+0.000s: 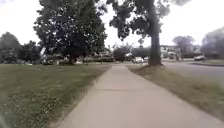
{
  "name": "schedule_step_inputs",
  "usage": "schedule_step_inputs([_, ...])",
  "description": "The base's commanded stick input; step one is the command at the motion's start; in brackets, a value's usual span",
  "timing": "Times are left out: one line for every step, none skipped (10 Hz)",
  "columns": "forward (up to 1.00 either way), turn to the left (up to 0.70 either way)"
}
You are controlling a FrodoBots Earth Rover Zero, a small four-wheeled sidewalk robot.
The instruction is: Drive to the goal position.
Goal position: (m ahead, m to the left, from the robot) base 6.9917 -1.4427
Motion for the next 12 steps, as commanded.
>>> schedule_step_inputs([1.0,0.0])
schedule_step_inputs([1.0,0.0])
schedule_step_inputs([1.0,0.0])
schedule_step_inputs([1.0,0.0])
schedule_step_inputs([1.0,0.0])
schedule_step_inputs([1.0,0.0])
schedule_step_inputs([1.0,0.0])
schedule_step_inputs([1.0,0.0])
schedule_step_inputs([1.0,0.0])
schedule_step_inputs([1.0,0.0])
schedule_step_inputs([1.0,0.0])
schedule_step_inputs([1.0,0.0])
